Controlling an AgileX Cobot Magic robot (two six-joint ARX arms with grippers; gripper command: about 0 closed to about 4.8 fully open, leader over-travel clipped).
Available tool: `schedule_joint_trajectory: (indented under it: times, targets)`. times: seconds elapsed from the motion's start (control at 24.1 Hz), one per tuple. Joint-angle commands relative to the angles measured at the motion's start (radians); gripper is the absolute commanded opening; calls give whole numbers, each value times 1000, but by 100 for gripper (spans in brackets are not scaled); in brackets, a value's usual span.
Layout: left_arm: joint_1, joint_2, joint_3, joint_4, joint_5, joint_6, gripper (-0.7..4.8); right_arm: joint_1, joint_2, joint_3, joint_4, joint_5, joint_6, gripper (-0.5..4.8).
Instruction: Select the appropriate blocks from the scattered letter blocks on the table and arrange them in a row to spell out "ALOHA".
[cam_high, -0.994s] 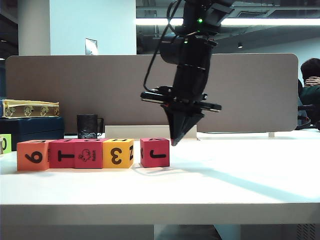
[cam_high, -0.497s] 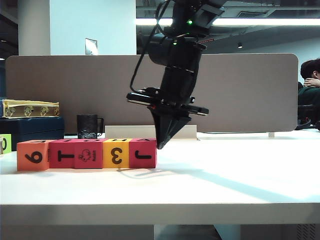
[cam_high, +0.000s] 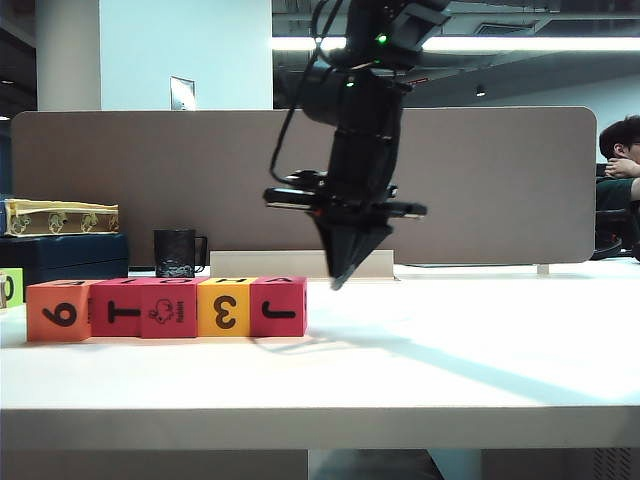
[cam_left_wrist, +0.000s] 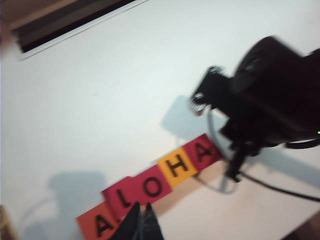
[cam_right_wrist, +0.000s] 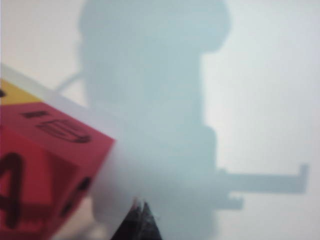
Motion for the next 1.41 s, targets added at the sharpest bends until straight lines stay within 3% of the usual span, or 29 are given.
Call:
schedule_joint_trajectory:
  times: [0.04,0.17,0.33,0.46,0.66,0.75,1.04,1.41]
  targets:
    - [30,-10,5,-6,-88,10,-6,-14,-64,4,-13,57,-51,-2]
    - [118,-16,2,-8,-40,-19,-6,-24,-145,4,-12,54,-80,-1]
    - [285,-61,-79,-6,115,-34,-6,-27,-276,3,-39,21,-106,-2]
    - [375,-175,-285,97,163,-61,-6,-24,-364,-2,-79,-69,-106,-2]
    - [372,-393,-687,296,167,-130,-6,60,-492,-135,-62,-76,-105,-2]
    - [367,-492,-823,338,163,-153,-6,116,-583,-275,-8,-31,-93,-2]
    - [367,-715,-986,332,171,-183,-6,177,-861,-621,175,-15,19,-2]
    - [366,-747,-1006,275,171,-174,-6,183,-919,-640,133,23,24,-2]
